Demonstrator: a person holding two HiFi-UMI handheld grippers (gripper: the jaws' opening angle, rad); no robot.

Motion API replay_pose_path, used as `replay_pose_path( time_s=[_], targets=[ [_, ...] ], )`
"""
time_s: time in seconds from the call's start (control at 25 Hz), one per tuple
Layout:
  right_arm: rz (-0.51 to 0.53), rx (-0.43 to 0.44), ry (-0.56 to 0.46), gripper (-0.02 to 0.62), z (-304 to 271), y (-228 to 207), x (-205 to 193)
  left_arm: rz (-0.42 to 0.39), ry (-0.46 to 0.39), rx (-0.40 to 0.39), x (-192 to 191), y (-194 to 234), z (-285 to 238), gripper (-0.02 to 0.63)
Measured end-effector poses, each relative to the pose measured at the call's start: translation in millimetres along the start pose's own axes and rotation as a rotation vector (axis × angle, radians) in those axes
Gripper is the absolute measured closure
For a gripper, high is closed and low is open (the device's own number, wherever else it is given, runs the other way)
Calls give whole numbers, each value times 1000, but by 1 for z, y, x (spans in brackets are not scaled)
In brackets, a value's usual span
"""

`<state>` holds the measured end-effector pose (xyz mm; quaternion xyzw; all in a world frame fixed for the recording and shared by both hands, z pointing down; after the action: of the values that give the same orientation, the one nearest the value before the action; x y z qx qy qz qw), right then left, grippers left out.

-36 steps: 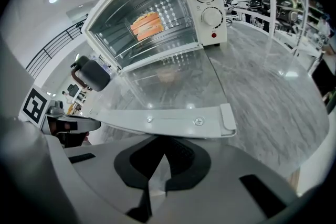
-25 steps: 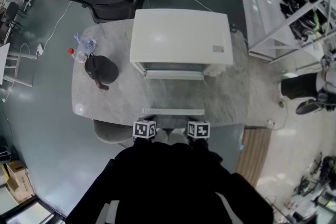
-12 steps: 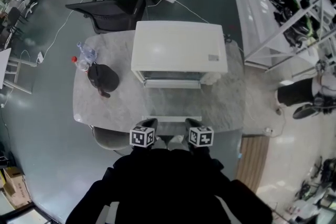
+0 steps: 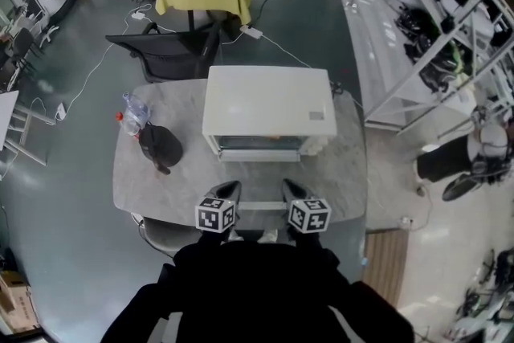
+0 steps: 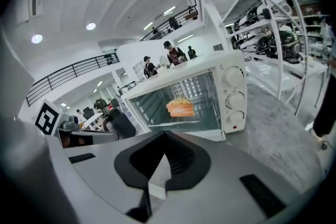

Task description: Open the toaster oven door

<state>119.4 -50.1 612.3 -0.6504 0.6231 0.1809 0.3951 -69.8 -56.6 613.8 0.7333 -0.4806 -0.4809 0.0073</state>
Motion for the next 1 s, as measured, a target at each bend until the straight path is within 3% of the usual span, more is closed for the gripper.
replay_pose_path(
  time_s=[0.24, 0.44, 0.6, 1.0],
  targets=[
    [31, 20, -145, 592, 12, 19, 41, -76, -113, -16, 45, -8, 14, 603],
    [67, 40, -276, 592, 19, 29, 77, -183, -221, -25, 90, -22, 22, 603],
    [140, 47, -370, 592, 26, 41, 103, -252, -314, -50, 120, -31, 32, 603],
    [123, 69, -490, 592, 46, 47, 135, -361, -442, -73, 145, -49, 50, 603]
  ],
)
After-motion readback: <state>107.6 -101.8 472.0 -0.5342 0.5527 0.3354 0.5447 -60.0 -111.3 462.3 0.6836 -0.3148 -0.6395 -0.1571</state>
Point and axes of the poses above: the fingertips, and each gripper's own axes: z backward along the fingers, y to its left, x out of its top, the point moved 4 cm from there along z, backward along the fingers, and after that the axes turned 11 degrees about -x, right-handed, at the moved point
